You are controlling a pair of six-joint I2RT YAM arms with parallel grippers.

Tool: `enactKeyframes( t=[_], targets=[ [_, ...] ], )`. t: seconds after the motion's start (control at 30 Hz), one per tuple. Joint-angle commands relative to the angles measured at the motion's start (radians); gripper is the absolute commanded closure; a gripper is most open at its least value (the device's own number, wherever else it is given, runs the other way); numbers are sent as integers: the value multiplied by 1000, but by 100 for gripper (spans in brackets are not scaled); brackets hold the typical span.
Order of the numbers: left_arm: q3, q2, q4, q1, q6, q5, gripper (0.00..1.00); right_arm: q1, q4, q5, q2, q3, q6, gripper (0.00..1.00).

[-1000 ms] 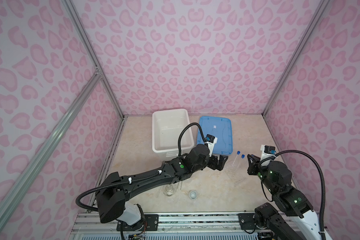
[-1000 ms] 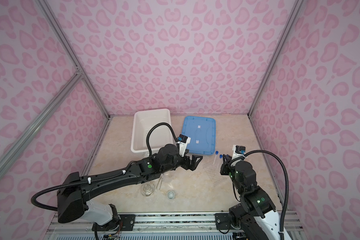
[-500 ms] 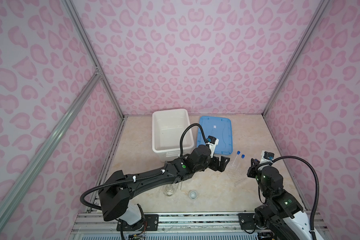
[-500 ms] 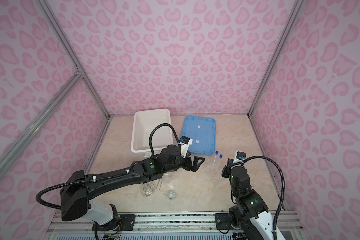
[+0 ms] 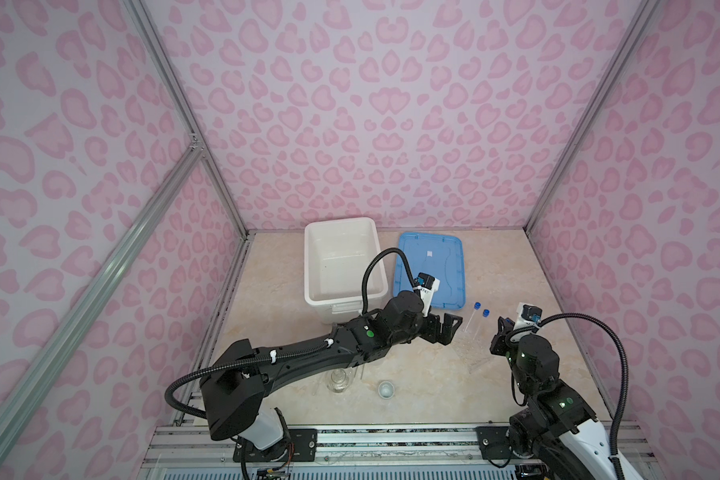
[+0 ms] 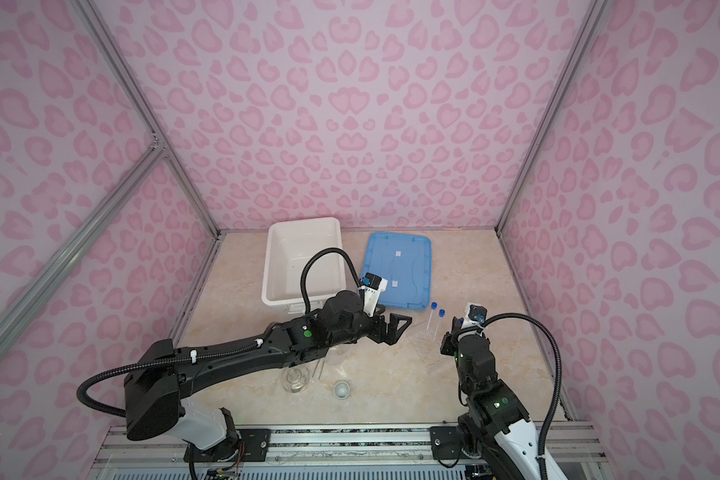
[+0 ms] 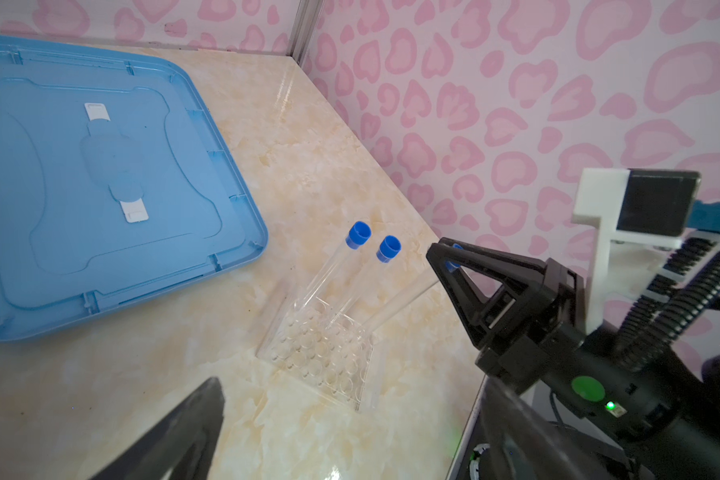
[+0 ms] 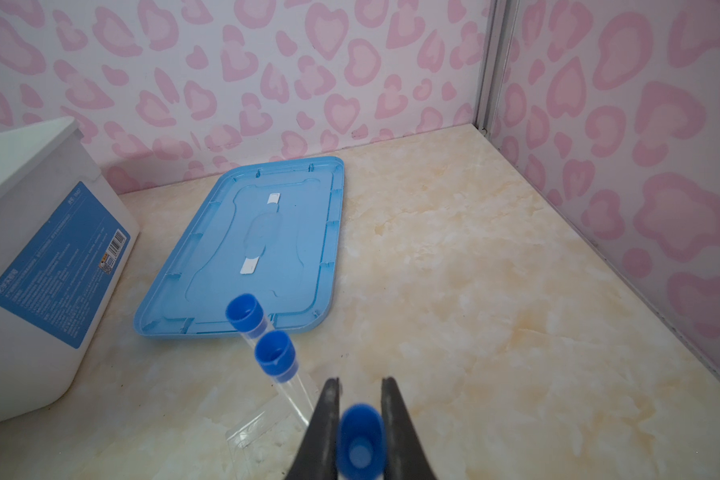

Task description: Organize the chemistry lab equipment

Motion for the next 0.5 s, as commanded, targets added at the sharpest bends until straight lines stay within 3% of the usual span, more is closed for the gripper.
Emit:
enactKeyframes(
  t=[0.0,0.3,0.47],
  targets=[
    [0,5,34,0,-3,-8,2,1,43,5,3,-15,0,86],
    [-24,-21,40,0,-3,-48,2,21,79,15,80,-15,-23,86],
    [-32,-28,31,0,-3,-62,2,33,83,29,80,-32,-13,70]
  ],
)
